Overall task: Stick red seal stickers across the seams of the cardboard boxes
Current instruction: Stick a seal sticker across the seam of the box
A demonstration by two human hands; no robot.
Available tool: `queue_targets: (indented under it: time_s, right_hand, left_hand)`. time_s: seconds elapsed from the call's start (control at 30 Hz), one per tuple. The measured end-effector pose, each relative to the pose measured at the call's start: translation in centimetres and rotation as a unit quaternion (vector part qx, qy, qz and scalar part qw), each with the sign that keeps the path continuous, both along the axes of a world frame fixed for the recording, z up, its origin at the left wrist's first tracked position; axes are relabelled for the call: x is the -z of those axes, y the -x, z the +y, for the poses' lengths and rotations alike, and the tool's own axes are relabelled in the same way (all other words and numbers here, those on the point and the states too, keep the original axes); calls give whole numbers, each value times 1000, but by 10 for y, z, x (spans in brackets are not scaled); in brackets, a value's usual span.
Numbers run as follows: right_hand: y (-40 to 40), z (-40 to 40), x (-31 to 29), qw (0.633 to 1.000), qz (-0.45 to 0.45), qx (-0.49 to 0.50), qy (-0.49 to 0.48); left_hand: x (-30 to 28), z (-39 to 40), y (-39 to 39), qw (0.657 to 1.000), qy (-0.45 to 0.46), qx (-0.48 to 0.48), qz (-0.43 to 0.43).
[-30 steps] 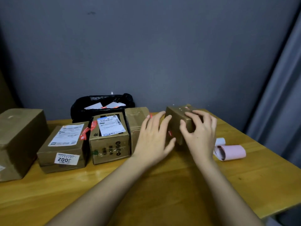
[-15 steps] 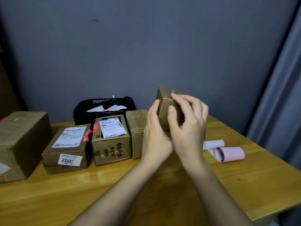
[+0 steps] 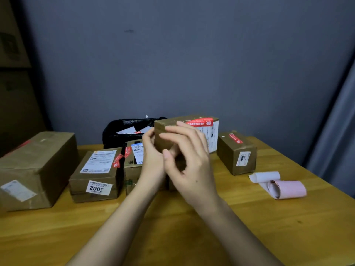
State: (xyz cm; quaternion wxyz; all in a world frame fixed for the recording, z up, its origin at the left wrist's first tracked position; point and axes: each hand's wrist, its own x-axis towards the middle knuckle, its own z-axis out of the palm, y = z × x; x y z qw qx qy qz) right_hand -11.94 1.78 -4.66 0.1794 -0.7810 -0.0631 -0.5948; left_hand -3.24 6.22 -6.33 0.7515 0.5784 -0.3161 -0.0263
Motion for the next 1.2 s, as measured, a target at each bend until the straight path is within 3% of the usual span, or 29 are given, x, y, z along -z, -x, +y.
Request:
queue_targets:
  time_s: [0.13,0.23,0.4,0.53,0.63,0.7,0.83,0.9,1.07,1.2]
  right_hand:
    - [-3,-15,-2,991,-88,87,-43]
    - [-11,-31,-2,981,-68,126,-130]
    - [-25,-44,9,978,-23,24,-207]
    - [-30,-33,16,948,30,-52,-314]
    - [-31,-25,22,931,59,-52,-357]
    - [-27,-15,20,904,95,-91,-407]
    - [-16,8,12,799,229,-243,-500]
    - [-16,15,11,779,250,-292,-496]
    - [-21,3,14,813,217,-264,-472]
    - [-14,-18,8,874,238,-152,-396]
  left_hand:
    - [4,29,-12,999,28,8,22]
    - [8,43,-21,999,12,8,35]
    - [11,58,-32,998,15,5,59]
    - [17,60,-31,998,26,-23,49]
    - [19,59,-26,996,49,-73,26]
    - [20,58,-21,991,77,-106,4]
    - [21,51,-8,980,106,-155,-72]
    - [23,44,-2,974,107,-172,-102]
    - [31,35,8,969,44,-183,-159]
    - [40,46,-5,972,18,-92,-217]
